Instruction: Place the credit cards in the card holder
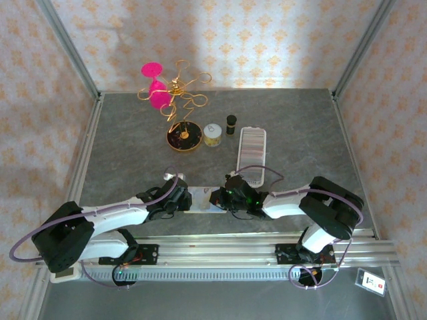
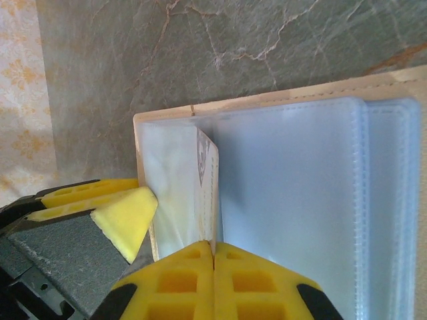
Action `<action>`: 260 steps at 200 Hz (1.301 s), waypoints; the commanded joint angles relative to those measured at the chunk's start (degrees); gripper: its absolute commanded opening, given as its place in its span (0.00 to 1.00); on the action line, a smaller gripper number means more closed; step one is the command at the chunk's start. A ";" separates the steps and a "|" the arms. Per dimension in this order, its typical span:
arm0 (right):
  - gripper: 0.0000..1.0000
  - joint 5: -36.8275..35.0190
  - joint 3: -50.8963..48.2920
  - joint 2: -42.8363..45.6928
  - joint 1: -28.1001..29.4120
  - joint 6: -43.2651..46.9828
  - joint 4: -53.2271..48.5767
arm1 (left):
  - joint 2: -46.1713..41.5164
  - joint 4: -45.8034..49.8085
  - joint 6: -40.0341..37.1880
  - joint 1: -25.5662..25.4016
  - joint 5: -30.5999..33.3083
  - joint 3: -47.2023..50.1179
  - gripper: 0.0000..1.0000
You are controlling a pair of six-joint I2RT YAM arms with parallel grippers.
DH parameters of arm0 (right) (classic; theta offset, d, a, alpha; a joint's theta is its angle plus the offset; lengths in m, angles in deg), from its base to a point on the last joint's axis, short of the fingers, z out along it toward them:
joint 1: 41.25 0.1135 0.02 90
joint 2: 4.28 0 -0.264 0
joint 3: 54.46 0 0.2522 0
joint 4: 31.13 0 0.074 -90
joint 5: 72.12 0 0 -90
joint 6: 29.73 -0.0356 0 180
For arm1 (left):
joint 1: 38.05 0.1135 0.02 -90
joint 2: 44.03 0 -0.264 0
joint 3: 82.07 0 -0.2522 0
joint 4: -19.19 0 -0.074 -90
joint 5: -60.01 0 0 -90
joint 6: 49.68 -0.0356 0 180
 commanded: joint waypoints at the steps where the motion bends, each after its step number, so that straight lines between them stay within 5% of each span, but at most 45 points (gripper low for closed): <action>1: 0.00 -0.61 1.83 -1.68 0.68 -0.29 -2.81 | -0.24 2.16 0.66 -0.65 -1.07 1.82 0.23; 59: 0.00 -3.39 3.13 -2.08 0.69 -0.78 -5.39 | -0.98 1.95 1.02 -0.65 -1.34 2.26 0.23; 195: 0.00 4.88 9.02 -4.30 0.78 7.68 -12.16 | -0.83 -5.55 4.88 -0.62 -5.06 4.62 0.28; 260: 0.00 3.19 8.15 -1.83 0.74 9.07 -16.18 | -0.81 -5.02 4.71 -0.62 -4.32 5.03 0.27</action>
